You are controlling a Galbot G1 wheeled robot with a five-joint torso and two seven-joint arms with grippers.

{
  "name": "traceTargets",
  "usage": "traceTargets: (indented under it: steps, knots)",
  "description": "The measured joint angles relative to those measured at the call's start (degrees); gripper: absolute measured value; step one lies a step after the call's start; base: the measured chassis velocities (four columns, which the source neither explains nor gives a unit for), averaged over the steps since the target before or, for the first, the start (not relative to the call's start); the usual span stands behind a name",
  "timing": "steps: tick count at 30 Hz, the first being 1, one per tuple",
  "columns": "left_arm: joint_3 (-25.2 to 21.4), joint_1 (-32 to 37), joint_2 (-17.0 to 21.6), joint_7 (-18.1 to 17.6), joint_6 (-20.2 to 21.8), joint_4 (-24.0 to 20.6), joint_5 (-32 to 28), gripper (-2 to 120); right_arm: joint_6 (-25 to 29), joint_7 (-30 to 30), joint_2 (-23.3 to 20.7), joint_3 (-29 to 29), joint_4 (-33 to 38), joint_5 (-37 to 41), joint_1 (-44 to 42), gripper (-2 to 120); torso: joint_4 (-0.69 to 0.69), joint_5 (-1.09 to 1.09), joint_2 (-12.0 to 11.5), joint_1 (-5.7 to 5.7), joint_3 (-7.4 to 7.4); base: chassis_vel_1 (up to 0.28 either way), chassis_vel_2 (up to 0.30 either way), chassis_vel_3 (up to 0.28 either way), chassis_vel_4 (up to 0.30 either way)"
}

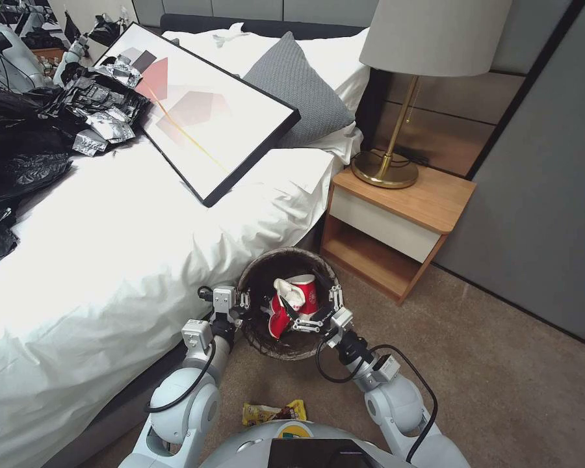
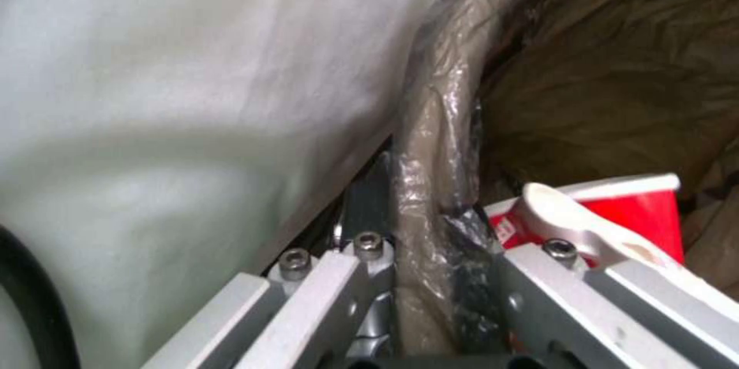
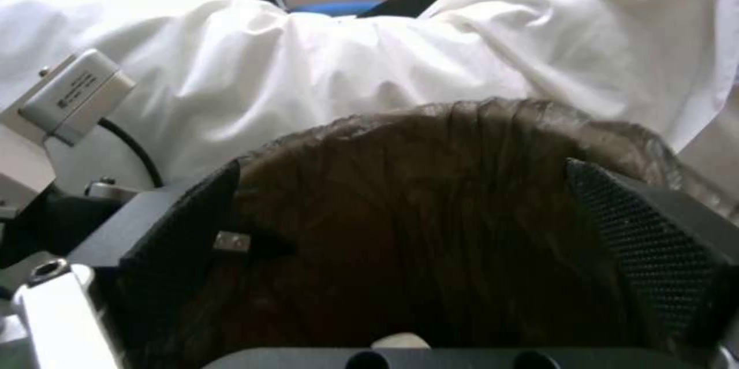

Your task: Pick up the trash bin, then pick up the garbage from the floor and place it into the trash bin.

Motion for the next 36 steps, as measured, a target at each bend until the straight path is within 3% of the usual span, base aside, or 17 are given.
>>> traceTargets:
  steps: [17,20,29,36]
  knots:
    - [-0.20,-0.14,0.10,-0.02,0.05,0.27,-0.10,0,-0.42,7.57,0.42,3.68,13.15,-0.84,-2.21,100,0.00,0.00,0.00,0.00,0.00,0.000,0.000,0.000,0.000]
    - [-0.56,-0.12,0.05,-0.03,0.00,0.29,-0.18,0,0.83,12.37,1.73,6.67,15.43,-4.75,-5.30,100,0.00,0.00,0.00,0.00,0.00,0.000,0.000,0.000,0.000]
    - [-1.32,0.04,0.08,-0.03,-0.13,0.13,-0.52,0,2.96,24.15,4.82,11.19,9.69,-9.98,-11.20,100,0.00,0.00,0.00,0.00,0.00,0.000,0.000,0.000,0.000]
    - [-1.31,0.06,-0.05,-0.07,-0.24,0.13,-0.45,0,4.17,28.97,6.48,11.29,4.58,-9.85,-11.41,98,0.00,0.00,0.00,0.00,0.00,0.000,0.000,0.000,0.000]
